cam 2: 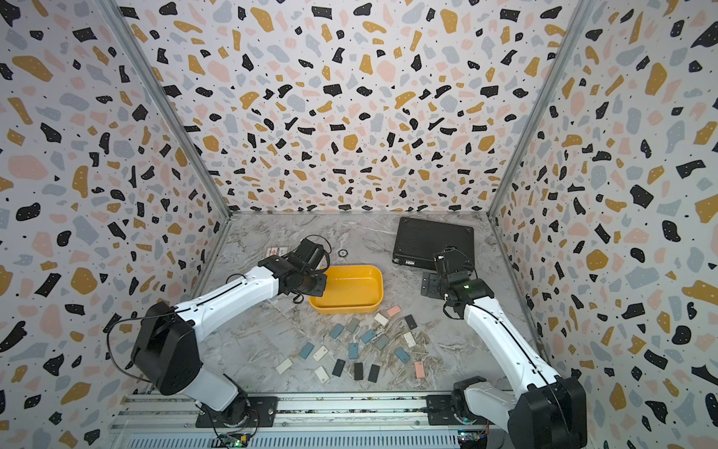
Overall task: Put the eraser in the storage box
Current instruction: Place the eraser in the storage box.
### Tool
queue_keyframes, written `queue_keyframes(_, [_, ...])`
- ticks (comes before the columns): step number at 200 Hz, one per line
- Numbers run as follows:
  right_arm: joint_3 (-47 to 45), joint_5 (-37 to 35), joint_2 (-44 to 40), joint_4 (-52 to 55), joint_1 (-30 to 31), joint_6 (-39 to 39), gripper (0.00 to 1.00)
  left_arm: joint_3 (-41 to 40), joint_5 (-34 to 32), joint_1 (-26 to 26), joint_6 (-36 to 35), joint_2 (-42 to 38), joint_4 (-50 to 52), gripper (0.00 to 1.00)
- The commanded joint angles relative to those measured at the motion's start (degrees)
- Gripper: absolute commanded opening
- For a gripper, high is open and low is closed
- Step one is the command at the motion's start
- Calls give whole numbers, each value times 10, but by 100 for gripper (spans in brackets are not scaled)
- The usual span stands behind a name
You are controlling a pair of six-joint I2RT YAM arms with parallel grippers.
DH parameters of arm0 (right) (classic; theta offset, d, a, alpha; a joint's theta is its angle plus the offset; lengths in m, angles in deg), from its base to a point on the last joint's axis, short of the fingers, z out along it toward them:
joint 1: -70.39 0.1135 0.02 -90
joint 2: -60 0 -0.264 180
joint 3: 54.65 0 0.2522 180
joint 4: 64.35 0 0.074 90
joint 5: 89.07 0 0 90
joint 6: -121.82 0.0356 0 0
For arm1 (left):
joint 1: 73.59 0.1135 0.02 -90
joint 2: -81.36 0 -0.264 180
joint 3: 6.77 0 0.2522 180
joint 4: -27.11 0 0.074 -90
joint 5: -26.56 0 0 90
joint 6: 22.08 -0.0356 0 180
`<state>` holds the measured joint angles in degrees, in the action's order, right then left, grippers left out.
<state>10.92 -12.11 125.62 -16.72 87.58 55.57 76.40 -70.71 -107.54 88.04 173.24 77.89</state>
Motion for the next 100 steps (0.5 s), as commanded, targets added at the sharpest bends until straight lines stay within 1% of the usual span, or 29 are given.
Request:
queue_keyframes(1, [16, 3, 8, 2, 3, -6, 93, 29, 36, 13, -7, 36, -39, 11])
queue_keyframes(26, [15, 4, 16, 0, 4, -6, 93, 53, 50, 22, -7, 77, -44, 10])
queue_keyframes(55, [12, 3, 22, -5, 4, -6, 93, 62, 62, 32, 2, 110, -58, 10])
queue_keyframes(100, [6, 9, 36, -13, 4, -3, 93, 85, 60, 37, 5, 159, -62, 11])
